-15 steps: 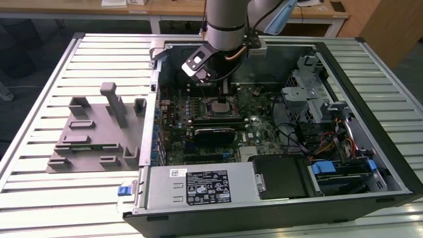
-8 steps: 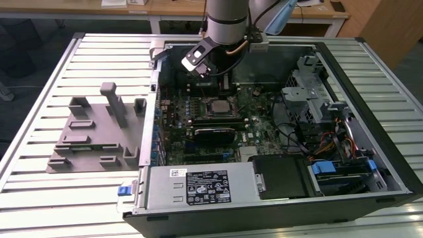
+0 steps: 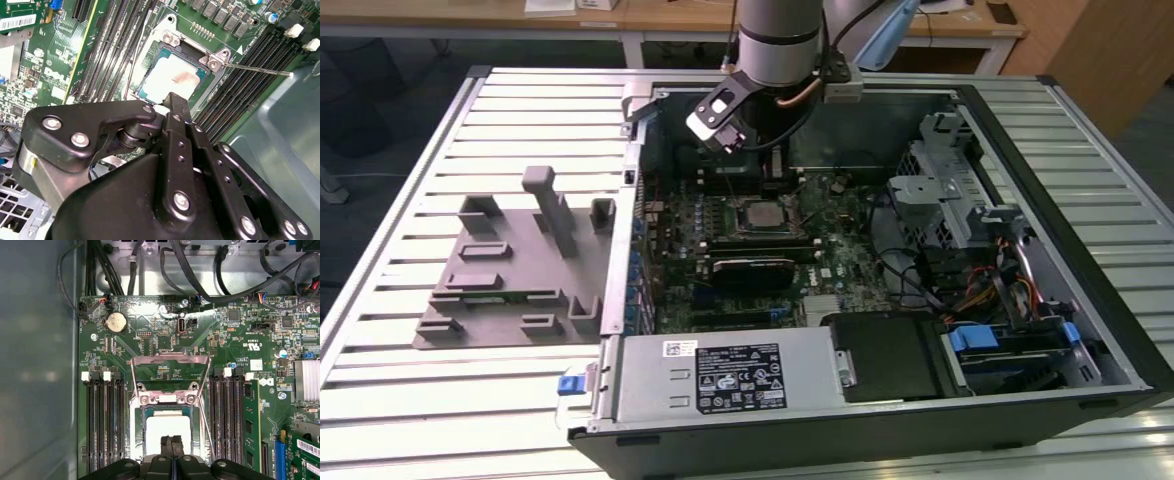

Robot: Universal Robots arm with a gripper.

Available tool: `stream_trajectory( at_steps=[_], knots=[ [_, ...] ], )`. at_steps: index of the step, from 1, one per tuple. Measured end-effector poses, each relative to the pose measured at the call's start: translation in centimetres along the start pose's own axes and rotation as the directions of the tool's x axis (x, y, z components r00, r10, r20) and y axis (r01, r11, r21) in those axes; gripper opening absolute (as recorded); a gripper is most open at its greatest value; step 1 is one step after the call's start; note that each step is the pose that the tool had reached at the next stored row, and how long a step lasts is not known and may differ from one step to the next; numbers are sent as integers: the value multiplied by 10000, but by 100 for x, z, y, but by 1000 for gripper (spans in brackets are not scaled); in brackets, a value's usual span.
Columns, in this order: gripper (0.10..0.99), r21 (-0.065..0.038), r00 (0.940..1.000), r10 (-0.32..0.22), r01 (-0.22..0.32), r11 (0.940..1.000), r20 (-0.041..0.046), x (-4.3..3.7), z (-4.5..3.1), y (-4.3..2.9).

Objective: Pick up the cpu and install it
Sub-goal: 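Close the cpu cover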

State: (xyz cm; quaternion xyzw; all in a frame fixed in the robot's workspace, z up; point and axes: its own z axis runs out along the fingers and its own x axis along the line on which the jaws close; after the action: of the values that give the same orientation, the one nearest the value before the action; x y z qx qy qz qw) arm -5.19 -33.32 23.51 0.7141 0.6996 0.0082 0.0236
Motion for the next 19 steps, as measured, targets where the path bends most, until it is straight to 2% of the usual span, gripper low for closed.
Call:
stream_trajectory(
  at_steps=[7,19],
  knots=[
    [106,0,10000,0,0,10000,0,0,-2,0],
    [106,0,10000,0,0,10000,0,-3,-140,6]
  ],
)
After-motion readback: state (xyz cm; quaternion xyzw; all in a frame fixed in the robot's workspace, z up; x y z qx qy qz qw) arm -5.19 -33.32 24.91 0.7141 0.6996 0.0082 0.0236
